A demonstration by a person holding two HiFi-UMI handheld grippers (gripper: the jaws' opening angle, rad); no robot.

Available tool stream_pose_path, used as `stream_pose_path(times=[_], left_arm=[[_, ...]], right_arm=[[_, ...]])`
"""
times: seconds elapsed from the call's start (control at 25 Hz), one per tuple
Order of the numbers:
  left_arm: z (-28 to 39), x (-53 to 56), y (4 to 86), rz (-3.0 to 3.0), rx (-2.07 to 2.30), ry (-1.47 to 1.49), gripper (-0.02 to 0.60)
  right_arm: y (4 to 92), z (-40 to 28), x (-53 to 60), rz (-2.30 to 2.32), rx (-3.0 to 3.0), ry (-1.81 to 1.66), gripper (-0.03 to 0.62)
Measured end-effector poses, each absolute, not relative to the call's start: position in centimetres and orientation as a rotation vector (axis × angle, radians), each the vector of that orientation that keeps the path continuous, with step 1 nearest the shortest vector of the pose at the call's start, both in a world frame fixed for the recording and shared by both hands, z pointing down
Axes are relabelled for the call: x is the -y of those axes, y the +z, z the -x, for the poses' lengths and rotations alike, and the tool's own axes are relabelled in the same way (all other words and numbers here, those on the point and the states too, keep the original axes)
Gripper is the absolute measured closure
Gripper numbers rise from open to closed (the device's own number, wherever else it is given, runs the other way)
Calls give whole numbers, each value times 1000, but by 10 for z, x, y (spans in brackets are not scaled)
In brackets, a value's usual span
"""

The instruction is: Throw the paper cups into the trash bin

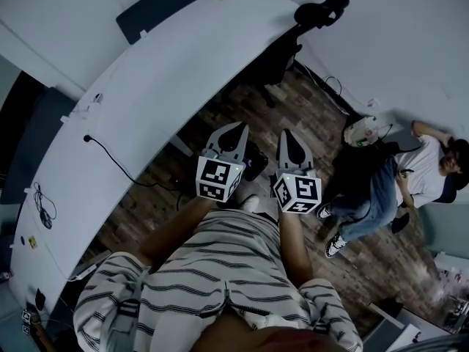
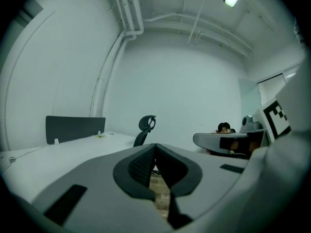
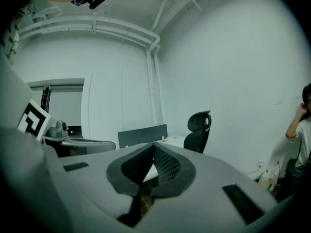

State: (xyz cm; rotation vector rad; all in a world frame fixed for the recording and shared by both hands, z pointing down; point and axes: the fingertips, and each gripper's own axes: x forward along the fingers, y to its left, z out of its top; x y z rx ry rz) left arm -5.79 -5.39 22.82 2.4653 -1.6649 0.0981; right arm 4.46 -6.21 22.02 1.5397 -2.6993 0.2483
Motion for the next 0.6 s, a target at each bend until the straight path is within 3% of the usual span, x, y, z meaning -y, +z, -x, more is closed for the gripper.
stream_pose_path(times=[0.6], left_arm=[[36,52,203,-2581,1621,-1,557]], right_arm=[[203,-53,72,-1547,2753,182,585]])
